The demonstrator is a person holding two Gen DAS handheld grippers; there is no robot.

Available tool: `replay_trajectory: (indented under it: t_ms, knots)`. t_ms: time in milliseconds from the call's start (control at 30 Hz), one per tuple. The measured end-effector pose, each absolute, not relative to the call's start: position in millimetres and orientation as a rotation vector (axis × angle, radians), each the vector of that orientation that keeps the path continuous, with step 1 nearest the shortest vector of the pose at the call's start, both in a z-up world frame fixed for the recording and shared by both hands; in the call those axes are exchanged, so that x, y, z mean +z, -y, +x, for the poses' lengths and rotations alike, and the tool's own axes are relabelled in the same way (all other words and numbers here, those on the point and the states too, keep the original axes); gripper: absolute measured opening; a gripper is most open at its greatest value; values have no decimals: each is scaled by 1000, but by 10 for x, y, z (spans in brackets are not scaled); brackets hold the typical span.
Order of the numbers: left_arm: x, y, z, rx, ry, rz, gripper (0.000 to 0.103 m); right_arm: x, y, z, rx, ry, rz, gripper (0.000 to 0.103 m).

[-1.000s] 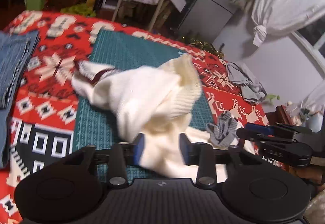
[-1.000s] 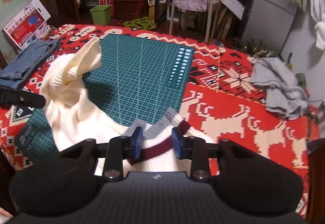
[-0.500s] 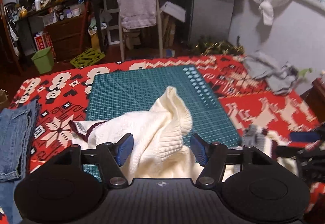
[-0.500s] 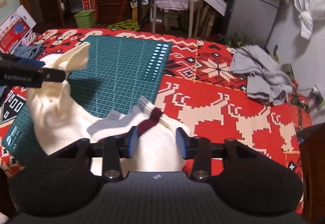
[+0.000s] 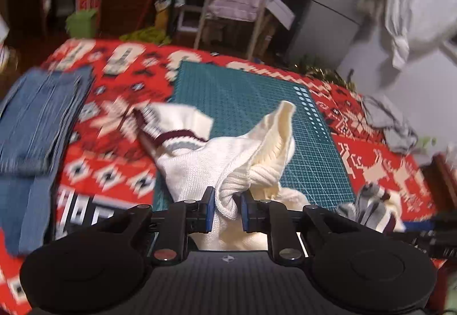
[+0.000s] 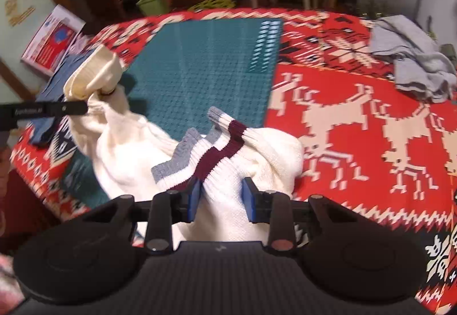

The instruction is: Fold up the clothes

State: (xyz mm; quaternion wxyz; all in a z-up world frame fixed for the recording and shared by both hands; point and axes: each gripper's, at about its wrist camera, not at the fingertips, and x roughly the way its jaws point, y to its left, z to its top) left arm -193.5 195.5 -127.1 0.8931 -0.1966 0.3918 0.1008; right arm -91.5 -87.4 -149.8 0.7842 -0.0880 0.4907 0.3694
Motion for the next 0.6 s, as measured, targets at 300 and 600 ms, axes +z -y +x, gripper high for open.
replay_trajectory:
  t_ms: [300,600]
  knots:
    - [-1457,-2301,-2370,287,-827,-571,18,-1492,717,-1248,898,-1117,-239,35]
    - [-1586,-2430,-2638,313,-815,-667,18,-1056,469,-1125,982,-1025,-210,36]
